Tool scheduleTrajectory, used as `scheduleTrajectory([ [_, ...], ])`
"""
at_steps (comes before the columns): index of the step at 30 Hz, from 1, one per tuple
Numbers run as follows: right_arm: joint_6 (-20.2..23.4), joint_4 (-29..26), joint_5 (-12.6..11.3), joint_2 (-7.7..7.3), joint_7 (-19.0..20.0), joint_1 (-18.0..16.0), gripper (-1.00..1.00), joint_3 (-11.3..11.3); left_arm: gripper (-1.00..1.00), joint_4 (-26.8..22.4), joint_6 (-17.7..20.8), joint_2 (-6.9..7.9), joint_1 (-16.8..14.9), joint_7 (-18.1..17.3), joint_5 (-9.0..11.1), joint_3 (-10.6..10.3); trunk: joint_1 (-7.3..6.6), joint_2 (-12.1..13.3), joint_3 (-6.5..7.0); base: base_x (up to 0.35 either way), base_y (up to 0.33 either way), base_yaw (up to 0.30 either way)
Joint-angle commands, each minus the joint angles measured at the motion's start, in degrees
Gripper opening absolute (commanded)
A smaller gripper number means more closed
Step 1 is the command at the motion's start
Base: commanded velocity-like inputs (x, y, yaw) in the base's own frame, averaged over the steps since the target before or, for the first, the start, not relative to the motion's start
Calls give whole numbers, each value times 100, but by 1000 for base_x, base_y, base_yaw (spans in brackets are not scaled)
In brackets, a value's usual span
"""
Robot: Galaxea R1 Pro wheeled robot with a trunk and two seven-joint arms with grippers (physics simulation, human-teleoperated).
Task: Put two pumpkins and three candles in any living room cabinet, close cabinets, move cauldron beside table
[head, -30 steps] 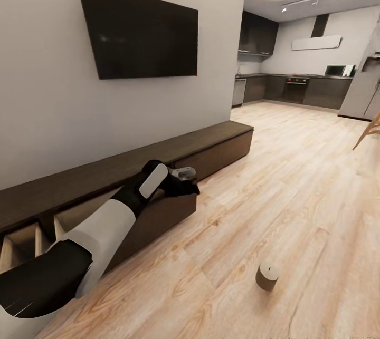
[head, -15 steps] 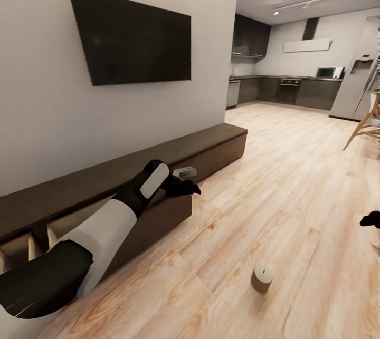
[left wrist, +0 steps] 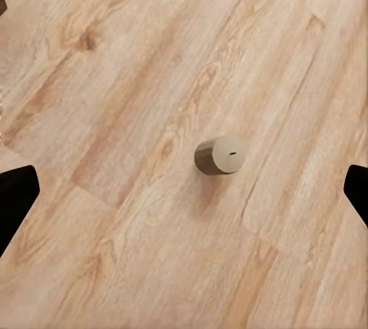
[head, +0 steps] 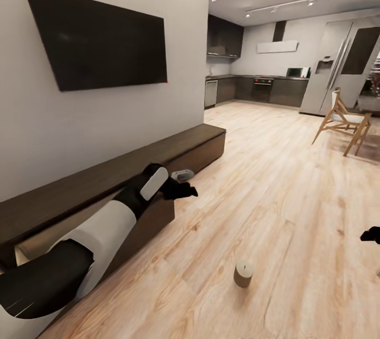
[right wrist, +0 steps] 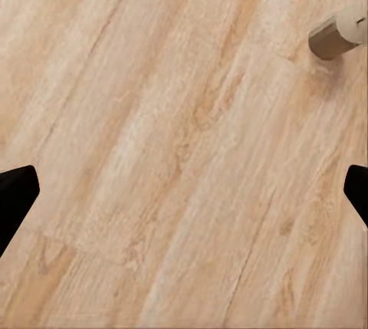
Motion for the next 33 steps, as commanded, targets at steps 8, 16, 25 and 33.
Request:
scheduleTrajectory([
  [8, -205, 215, 13, 28, 33, -5, 100, 52, 100, 572, -253, 11, -5, 23, 64, -39, -177, 319, 142, 0, 0, -291],
  [16, -738, 705, 8, 481, 22, -5, 100, 54, 100, 941, -790, 5, 28, -4, 60, -56, -353, 640, 330, 0, 0, -260],
  [25, -826, 1038, 13, 1244, -21, -1, 100, 54, 100, 961, -811, 14, 39, 9, 5, -62, -551, 1001, 551, 0, 0, -246],
  [33, -934, 1117, 16, 1754, -31, 4, 100, 54, 100, 967, -811, 15, 42, 33, 2, -61, -726, 1322, 754, 0, 0, -219],
])
